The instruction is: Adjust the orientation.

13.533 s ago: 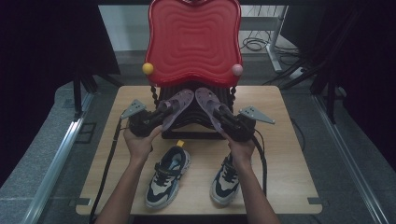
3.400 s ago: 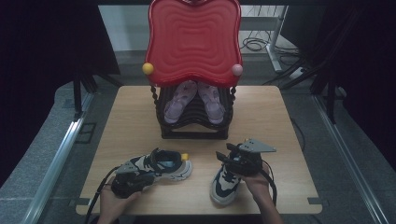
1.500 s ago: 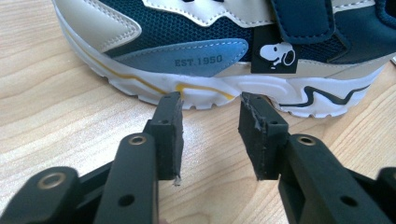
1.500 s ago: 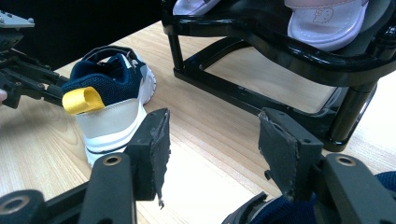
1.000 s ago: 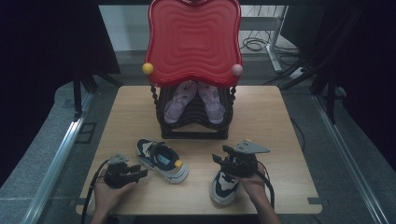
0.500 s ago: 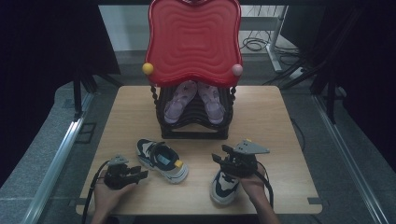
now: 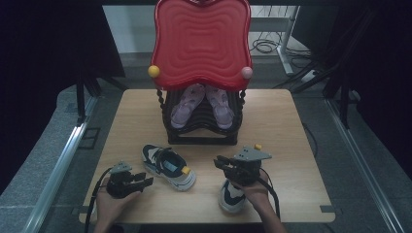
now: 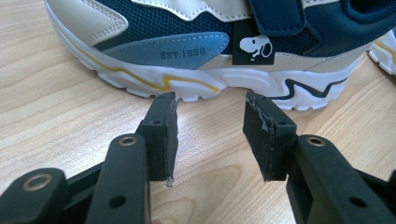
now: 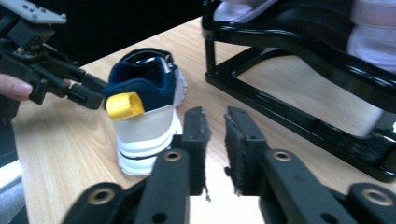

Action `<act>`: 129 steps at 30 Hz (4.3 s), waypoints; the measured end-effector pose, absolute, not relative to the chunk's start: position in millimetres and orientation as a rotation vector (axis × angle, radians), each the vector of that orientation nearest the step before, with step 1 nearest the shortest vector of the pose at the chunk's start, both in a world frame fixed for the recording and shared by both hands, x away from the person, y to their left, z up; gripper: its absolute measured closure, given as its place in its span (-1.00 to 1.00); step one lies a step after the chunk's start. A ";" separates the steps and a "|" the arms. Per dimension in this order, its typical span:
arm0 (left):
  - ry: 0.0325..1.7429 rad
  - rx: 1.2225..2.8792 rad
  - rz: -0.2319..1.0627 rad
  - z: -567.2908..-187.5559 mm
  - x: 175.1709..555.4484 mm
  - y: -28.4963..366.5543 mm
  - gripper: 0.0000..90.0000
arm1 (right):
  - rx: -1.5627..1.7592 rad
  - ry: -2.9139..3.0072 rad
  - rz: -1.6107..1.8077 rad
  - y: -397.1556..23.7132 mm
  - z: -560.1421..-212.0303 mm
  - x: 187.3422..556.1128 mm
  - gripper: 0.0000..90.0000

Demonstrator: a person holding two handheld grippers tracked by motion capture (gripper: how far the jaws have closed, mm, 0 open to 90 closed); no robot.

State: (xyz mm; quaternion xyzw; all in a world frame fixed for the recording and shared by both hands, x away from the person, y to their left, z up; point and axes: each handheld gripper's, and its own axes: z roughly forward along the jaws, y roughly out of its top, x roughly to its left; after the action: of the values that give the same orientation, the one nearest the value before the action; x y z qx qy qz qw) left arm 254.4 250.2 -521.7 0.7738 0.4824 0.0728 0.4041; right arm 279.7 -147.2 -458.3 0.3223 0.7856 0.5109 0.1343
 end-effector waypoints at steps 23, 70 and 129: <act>1.218 1.886 0.226 -511.5 247.1 262.3 0.23 | 0.810 2.404 1.418 -94.4 -467.7 283.5 0.93; 1.208 1.836 0.245 -506.7 241.6 272.0 0.23 | 0.799 2.557 1.262 -42.1 -484.0 307.3 1.00; 1.209 1.920 0.162 -518.5 247.2 263.8 0.13 | 0.689 2.634 1.335 -27.8 -488.2 284.4 0.97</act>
State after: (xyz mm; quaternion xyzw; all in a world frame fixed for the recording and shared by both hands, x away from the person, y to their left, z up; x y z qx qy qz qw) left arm 247.2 263.8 -518.5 0.7660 0.4822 0.0647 0.4201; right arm 284.4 -27.8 -488.2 0.2269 0.8673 0.4396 0.0548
